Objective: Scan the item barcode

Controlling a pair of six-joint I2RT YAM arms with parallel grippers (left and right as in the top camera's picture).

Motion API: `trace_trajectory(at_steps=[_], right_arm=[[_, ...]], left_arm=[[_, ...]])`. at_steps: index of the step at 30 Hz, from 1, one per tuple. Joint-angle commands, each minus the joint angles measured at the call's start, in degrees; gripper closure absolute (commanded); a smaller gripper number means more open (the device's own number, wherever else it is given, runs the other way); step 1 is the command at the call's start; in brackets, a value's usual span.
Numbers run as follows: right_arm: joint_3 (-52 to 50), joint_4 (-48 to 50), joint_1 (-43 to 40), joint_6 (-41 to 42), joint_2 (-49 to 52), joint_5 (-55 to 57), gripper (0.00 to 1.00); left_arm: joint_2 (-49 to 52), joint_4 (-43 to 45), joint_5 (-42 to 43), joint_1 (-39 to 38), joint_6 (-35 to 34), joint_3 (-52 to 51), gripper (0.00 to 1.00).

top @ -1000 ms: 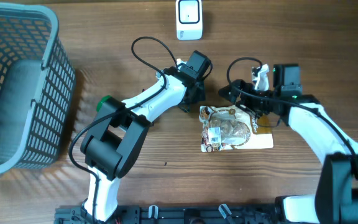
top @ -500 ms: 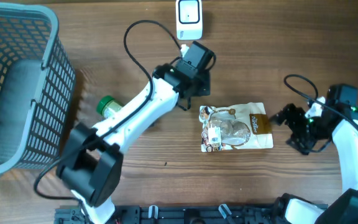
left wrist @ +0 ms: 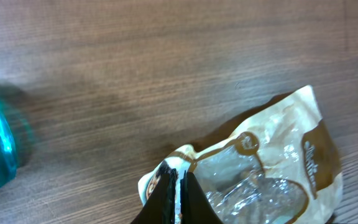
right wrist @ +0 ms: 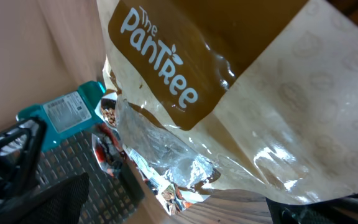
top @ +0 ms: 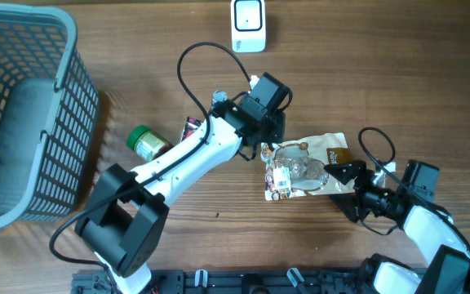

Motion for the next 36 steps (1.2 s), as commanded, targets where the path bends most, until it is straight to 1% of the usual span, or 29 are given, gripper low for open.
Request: trace_trajectory(at_steps=[1,4,8,12,14,16,17,21,24,27,32,34,36], right_arm=[[-3.3,3.3,0.4,-0.4,2.3,14.4,0.04],[-3.3,7.3,0.4,-2.5,2.3,14.4,0.04],[-3.3,7.9,0.5,-3.7,2.3,14.4,0.04],[-3.3,7.8,0.5,-5.0,2.3,14.5,0.04],[-3.3,7.8,0.5,-4.9,2.3,14.6,0.04],[-3.3,7.8,0.5,-4.9,2.3,14.6,0.04],[-3.3,7.7,0.5,-4.9,2.3,14.6,0.04],[-3.3,7.5,0.5,-4.9,2.3,14.6,0.04],[-3.3,7.0,0.5,-5.0,2.3,14.6,0.04],[-3.3,6.6,0.5,-5.0,2.3,14.6,0.04],[-3.3,4.3,0.5,-8.0,2.3,14.4,0.03],[-3.3,7.0,0.5,-7.8,2.3,14.4,0.03],[-3.3,11.1,0.5,-4.9,2.3,14.4,0.09]], left_arm=[[-0.1,3.0,2.4,-0.2,-0.8,-3.4,0.96],[0.0,4.9,3.1,-0.2,-1.1,-5.7,0.96],[1.2,5.6,3.1,-0.2,-2.6,-6.5,0.96],[5.0,8.4,8.5,-0.8,-2.9,-6.5,0.96],[5.4,8.5,10.8,-0.8,-4.1,-6.5,0.96],[5.5,8.5,14.8,-0.8,-4.2,-6.5,0.96],[5.5,8.3,15.4,-0.7,-4.2,-6.5,0.96],[6.7,7.4,15.3,-0.6,-4.3,-6.5,0.96],[10.8,7.9,13.3,-0.2,-4.3,-6.5,0.96],[12.5,8.2,13.1,0.5,-4.3,-6.5,0.96],[13.3,8.4,13.2,0.5,-4.3,-6.5,0.96],[14.0,8.3,13.2,0.5,-4.3,-6.5,0.96],[14.5,8.3,13.2,0.5,-4.3,-6.5,0.96]])
